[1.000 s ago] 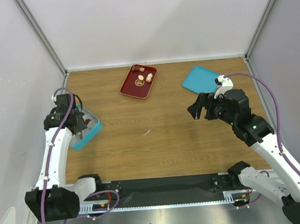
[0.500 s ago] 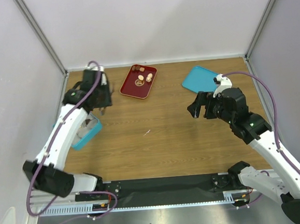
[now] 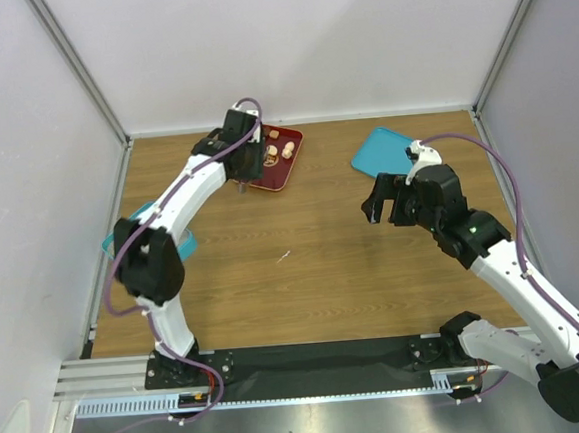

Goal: Pack the chocolate

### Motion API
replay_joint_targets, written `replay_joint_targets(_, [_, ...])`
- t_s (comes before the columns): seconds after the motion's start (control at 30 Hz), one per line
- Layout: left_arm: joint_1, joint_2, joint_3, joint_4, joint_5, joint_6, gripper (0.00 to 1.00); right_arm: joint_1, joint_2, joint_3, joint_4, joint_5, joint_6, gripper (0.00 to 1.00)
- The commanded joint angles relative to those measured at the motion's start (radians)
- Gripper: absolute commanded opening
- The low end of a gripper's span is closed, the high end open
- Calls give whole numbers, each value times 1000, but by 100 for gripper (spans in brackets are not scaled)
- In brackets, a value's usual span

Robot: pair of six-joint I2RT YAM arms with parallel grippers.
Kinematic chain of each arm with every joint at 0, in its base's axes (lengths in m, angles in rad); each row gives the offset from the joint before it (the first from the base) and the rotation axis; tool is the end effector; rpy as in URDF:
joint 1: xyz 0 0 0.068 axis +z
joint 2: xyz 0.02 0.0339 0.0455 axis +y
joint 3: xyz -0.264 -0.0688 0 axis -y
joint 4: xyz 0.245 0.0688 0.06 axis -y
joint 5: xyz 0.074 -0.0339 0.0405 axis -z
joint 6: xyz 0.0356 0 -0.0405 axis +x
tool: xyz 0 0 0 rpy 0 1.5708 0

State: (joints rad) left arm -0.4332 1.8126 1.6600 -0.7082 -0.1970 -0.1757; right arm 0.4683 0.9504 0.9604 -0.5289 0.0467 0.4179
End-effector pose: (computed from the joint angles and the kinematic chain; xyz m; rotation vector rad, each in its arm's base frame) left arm 0.3710 -0.1639 0.3093 0.2217 2.3996 -0.0406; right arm 0.1846 0.0915 0.3364 -0.0248 2.1263 0.4843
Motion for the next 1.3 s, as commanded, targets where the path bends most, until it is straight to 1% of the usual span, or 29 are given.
replay_joint_targets(0.0, [-7, 86, 85, 71, 11, 19, 49, 1, 4, 57, 13, 48, -7, 100])
replay_joint_targets(0.1, [-7, 155, 119, 88, 7, 19, 50, 1, 19, 63, 4, 58, -21, 100])
replay_joint_targets(0.3, [-7, 227, 156, 121, 34, 8, 53, 0, 39, 74, 6, 79, -37, 100])
replay_joint_targets(0.67, [-7, 329, 250, 89, 47, 5, 51, -3, 64, 70, 23, 74, -48, 100])
replay_joint_targets(0.87, [-7, 356, 265, 87, 38, -2, 48, -13, 57, 66, 21, 74, -53, 100])
replay_joint_targets(1.03, [-7, 364, 274, 81, 24, -4, 44, -22, 56, 61, 21, 67, -53, 100])
replay_joint_targets(1.27, [-7, 311, 273, 49, -1, -8, 38, -25, 42, 58, 20, 58, -45, 100])
